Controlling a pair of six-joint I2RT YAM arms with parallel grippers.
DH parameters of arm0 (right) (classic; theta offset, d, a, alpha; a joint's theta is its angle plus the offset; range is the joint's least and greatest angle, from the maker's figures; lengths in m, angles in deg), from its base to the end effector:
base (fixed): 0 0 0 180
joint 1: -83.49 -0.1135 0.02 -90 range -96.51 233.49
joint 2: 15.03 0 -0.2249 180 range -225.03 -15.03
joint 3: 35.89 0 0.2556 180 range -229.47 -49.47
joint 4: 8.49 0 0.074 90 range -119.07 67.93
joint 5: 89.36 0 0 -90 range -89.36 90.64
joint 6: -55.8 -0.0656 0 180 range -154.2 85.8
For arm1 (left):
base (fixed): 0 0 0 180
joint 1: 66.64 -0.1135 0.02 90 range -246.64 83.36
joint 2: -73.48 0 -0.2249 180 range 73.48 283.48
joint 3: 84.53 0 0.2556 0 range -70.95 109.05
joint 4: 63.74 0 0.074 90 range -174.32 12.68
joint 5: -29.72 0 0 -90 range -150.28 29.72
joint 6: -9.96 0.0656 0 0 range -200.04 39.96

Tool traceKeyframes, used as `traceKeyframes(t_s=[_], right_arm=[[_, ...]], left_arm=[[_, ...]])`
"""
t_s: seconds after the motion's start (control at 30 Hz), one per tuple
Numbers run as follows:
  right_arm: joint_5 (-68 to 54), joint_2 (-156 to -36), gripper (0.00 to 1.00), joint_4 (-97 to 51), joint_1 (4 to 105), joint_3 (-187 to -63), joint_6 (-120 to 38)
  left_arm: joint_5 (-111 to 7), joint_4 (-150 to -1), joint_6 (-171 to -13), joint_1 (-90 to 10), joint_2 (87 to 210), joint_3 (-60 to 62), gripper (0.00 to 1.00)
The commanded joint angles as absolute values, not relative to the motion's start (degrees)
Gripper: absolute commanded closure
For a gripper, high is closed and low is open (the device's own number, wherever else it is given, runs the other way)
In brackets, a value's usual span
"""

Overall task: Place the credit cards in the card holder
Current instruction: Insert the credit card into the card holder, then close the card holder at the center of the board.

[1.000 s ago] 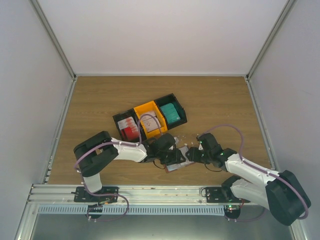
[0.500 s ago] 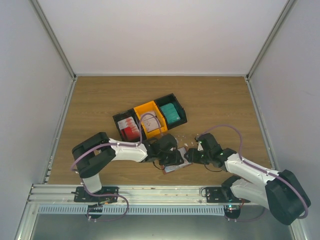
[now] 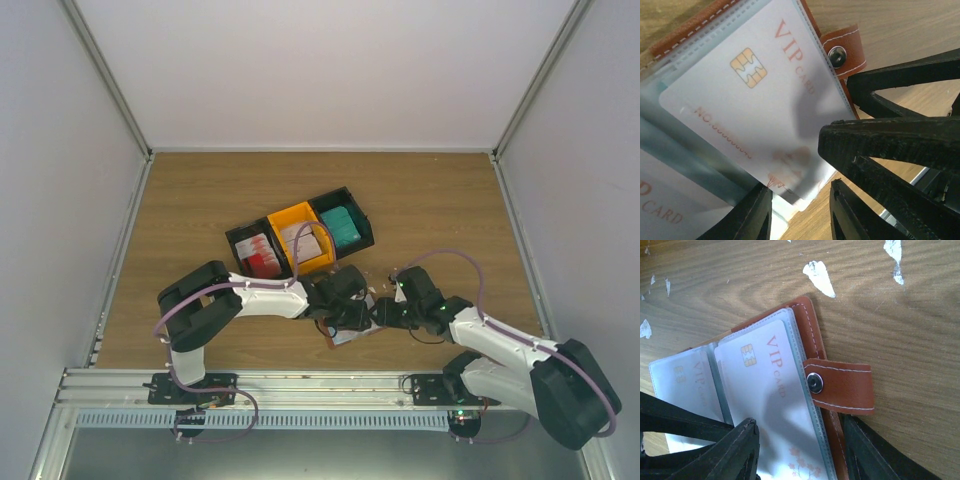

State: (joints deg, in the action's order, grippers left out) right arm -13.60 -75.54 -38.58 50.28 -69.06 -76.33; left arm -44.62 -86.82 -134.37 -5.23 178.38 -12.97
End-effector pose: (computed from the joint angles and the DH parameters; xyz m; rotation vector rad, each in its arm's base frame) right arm 0.1672 0.1287 0.0759 0.1134 2.7397 0.7601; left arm 0.1602 -0.3309 0.0761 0.2995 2.8900 -0.9541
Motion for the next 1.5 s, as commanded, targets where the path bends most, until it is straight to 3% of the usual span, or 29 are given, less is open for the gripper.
traceKeyframes(t_s=[0.0,0.2,0.67,0.9,1.17,1.47], right_arm=[[-11.4,-74.3,0.51,-42.7,49.4,-69.6,-75.9],[-4.9,-73.5,0.51,-47.6,49.4,-74.5,-73.6],[3.0,-83.5,0.52,-46.8,49.3,-78.5,-71.2],[2.7,-86.4,0.66,-43.5,49.4,-78.0,-71.9],[2.7,-84.8,0.96,-44.0,49.4,-78.6,-72.6],[-1.1,-78.4,1.0,-47.6,49.4,-81.9,-70.9]], left_arm=[[-47.7,-86.5,-131.0,-4.5,177.6,-11.7,0.65],[-49.8,-87.8,-128.9,-4.5,170.1,-14.2,0.58],[-57.1,-88.0,-134.1,-7.9,159.4,-27.9,0.6],[-56.9,-86.9,-136.1,-8.8,159.0,-31.9,0.63],[-57.8,-88.3,-137.9,-9.8,159.1,-33.1,0.69],[-54.9,-86.9,-137.1,-10.0,164.0,-32.1,0.74]])
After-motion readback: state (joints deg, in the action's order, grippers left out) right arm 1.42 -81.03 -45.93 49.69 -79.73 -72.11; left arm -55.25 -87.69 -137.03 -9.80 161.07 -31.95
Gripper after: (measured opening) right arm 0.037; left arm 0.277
